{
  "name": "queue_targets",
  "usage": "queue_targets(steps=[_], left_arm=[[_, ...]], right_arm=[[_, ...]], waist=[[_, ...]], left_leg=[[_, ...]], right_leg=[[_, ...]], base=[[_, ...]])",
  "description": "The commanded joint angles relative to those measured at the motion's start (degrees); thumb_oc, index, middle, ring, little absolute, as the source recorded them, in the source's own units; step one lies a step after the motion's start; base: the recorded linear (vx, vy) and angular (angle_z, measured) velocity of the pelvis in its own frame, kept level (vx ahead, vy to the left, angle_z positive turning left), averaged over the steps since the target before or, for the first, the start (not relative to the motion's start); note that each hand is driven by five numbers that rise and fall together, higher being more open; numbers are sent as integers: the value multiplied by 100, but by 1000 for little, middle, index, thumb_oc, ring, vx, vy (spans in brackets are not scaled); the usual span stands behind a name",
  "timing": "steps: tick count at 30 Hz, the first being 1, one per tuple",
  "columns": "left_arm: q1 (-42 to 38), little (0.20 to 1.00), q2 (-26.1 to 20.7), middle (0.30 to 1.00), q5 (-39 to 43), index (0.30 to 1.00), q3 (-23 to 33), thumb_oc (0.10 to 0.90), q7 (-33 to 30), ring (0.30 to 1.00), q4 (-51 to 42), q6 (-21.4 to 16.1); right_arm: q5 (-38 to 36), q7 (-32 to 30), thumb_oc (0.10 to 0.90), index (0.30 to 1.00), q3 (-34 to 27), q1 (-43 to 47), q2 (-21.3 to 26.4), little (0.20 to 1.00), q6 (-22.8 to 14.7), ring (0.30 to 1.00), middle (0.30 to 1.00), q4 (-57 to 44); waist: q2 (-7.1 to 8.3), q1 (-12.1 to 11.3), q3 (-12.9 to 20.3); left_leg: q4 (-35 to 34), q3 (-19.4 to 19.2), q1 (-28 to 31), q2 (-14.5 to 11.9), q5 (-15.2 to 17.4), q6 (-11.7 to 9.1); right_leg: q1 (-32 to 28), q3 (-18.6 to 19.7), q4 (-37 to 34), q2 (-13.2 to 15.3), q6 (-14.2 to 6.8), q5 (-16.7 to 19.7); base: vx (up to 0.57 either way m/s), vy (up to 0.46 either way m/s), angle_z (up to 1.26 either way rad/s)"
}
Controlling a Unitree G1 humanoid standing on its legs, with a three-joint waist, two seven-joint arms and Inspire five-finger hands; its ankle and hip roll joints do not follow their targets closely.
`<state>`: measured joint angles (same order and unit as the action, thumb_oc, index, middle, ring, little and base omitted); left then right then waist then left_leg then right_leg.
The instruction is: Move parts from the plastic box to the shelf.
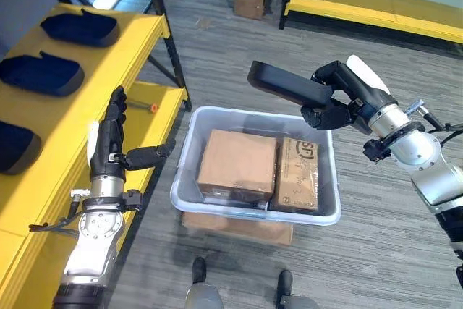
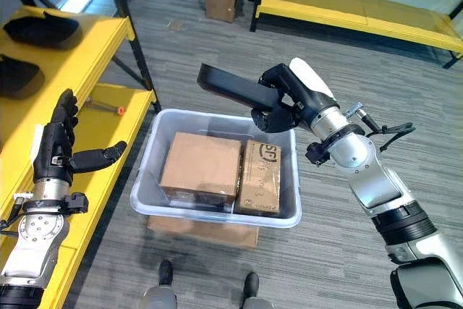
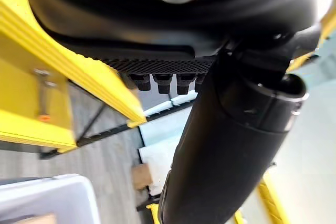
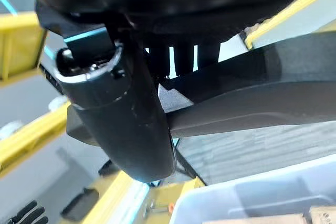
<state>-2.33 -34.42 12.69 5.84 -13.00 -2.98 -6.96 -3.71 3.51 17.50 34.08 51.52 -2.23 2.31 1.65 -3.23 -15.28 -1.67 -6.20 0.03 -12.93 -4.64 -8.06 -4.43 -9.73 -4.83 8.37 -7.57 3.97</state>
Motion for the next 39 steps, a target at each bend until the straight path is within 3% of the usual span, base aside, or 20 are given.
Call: queue_targets(steps=[1,14,20,22,29,39], left_arm=[[-363,1000,-549,1000,-37,1000,-293,900,57,1000,-132,-759],[-1256,1000,-973,1000,-14,1000,-863,900,220,1000,-104,-885],[-1570,1000,-1552,1000,-429,1000,-1115,900,216,1000,42,-863],[-1620,1000,-1933,1000,-689,1000,-1179,900,202,1000,149,-857],[-1853,1000,-2416,1000,-1396,1000,-1552,900,136,1000,319,-855],[-2280,1000,-2558,1000,-1854,1000,-2173,900,210,1000,636,-874]], right_arm=[[-347,-282,400,300,300,808,-282,300,-568,300,300,104],[-428,-129,400,300,608,1025,-451,300,-625,300,300,182],[-573,-55,400,300,765,1123,-367,300,-645,300,300,208],[-662,-38,400,300,841,1139,-254,300,-676,300,300,206],[-729,-69,400,300,881,1143,-229,300,-757,300,300,205],[-829,-73,400,300,1012,1237,-273,300,-842,300,300,187]], waist=[[116,9,1322],[38,229,1493],[19,285,1516],[17,311,1539],[-11,367,1583],[-56,462,1629]], left_leg=[[-333,198,-413,-463,-579,-161],[-333,82,-189,-470,-484,-179],[-333,53,-144,-481,-470,-192],[-333,23,-124,-483,-462,-203],[-333,-39,-89,-487,-445,-216],[-333,-82,-89,-494,-443,-235]], right_leg=[[-163,-24,280,193,-222,-722],[-328,34,259,239,-230,-731],[-310,88,275,242,-238,-722],[-317,100,248,248,-258,-705],[-329,133,218,262,-282,-682],[-333,141,170,255,-286,-677]], base=[[-34,3,-11],[2,4,-4],[0,0,0],[0,0,0],[3,8,-6],[1,1,-1]])
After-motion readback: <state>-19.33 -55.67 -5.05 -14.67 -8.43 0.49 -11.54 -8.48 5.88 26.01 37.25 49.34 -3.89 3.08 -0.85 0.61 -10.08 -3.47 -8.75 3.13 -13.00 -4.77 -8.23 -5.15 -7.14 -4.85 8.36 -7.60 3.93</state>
